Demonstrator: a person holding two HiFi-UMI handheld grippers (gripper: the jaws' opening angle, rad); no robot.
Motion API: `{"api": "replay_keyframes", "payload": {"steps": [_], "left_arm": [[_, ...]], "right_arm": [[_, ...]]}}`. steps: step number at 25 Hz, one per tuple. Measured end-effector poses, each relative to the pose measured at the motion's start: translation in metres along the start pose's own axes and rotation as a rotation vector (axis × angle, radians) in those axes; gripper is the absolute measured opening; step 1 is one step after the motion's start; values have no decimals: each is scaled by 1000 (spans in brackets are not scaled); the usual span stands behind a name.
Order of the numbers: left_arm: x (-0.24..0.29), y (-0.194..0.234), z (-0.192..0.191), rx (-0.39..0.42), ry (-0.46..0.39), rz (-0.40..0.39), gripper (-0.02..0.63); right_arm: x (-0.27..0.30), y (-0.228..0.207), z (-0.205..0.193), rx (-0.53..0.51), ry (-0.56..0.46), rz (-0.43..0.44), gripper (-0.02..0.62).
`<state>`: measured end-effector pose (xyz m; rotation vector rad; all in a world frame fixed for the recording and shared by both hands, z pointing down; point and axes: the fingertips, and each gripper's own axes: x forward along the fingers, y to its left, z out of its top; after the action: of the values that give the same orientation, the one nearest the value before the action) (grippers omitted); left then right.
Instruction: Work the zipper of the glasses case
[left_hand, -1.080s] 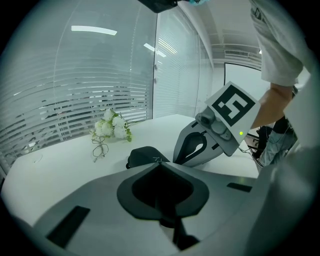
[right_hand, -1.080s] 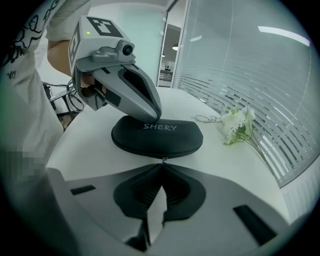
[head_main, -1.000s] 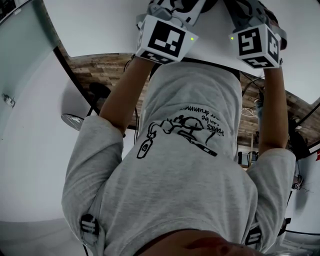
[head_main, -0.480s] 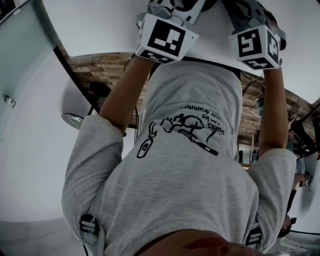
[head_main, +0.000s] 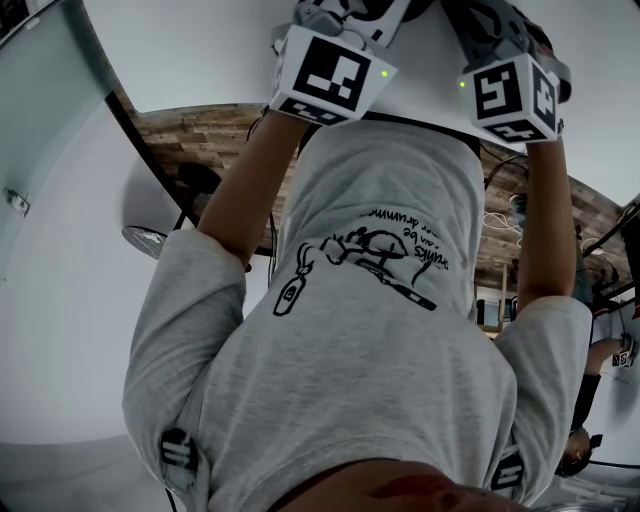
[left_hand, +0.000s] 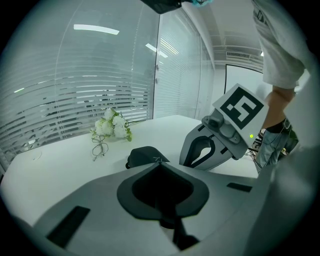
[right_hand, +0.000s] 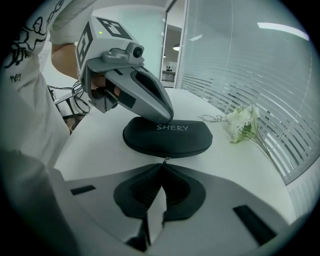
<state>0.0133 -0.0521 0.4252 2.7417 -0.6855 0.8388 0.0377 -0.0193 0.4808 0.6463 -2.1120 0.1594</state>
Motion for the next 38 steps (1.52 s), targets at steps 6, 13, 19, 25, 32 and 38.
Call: {"api": "replay_keyframes", "payload": {"steps": [6, 13, 19, 25, 32, 38], "left_arm": [[-4, -4, 1, 3, -4, 1, 20], [-6, -3, -1, 0, -4, 3, 20], [-6, -8, 1, 3, -4, 5, 20], [-5, -9, 1, 0, -4, 3, 21], [-5, -7, 2, -6, -7, 7, 21], [-5, -2, 2, -11, -8, 11, 21]], "right_arm": [[-5, 11, 1, 0, 0, 19, 3], [-4, 24, 2, -1, -1, 47, 3], [-9, 35, 2, -6, -11, 80, 3], [-4, 45, 2, 12, -22, 41, 8], [-6, 20, 1, 110, -21, -65, 138], [5, 17, 10, 198, -75, -34, 122]]}}
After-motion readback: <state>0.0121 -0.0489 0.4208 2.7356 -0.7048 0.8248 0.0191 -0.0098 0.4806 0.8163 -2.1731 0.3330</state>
